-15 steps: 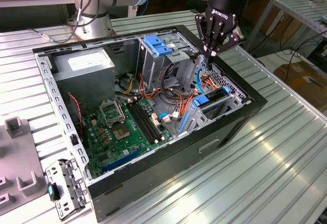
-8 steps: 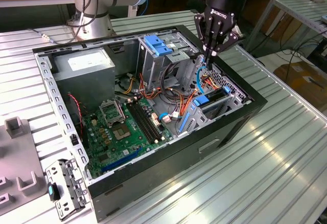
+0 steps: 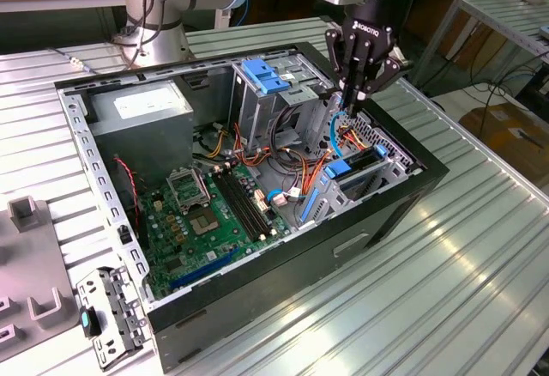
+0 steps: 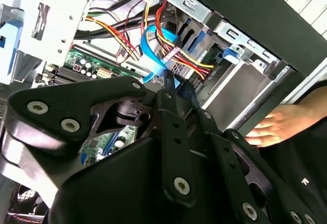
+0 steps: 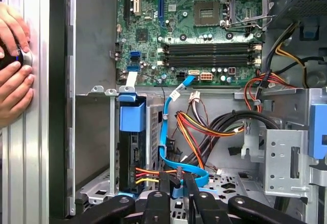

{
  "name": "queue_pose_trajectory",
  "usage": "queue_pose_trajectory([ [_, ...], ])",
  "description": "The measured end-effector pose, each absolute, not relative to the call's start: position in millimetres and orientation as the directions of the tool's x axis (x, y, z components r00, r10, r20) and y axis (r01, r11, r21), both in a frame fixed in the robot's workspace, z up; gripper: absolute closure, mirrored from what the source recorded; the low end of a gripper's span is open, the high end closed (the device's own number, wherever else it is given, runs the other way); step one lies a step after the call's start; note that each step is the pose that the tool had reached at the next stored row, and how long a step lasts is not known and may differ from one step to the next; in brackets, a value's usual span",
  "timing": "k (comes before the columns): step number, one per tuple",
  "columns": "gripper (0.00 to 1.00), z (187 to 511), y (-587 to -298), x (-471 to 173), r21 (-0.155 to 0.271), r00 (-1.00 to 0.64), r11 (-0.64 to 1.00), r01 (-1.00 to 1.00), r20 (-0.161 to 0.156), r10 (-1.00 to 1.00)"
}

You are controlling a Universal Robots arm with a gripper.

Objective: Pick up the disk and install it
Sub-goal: 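Insert the second disk wire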

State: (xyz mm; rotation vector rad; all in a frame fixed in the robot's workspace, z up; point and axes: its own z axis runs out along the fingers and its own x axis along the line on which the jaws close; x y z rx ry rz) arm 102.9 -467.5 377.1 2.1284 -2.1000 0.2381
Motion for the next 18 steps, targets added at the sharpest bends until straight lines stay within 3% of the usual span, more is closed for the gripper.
queue_pose_trajectory([
  [6,0.75,366.8,-467.5,103.1,-0.01,0.012,-0.015,-1.0,0.232,-0.973],
  [8,0.83,364.1,-467.5,103.1,-0.01,0.012,-0.015,-1.0,0.242,-0.97],
  [13,0.84,359.9,-467.6,103.0,-0.009,0.012,-0.015,-1.0,0.27,-0.963],
  [18,0.84,359.5,-473.3,101.4,-0.01,0.013,-0.016,-1.0,0.269,-0.963],
])
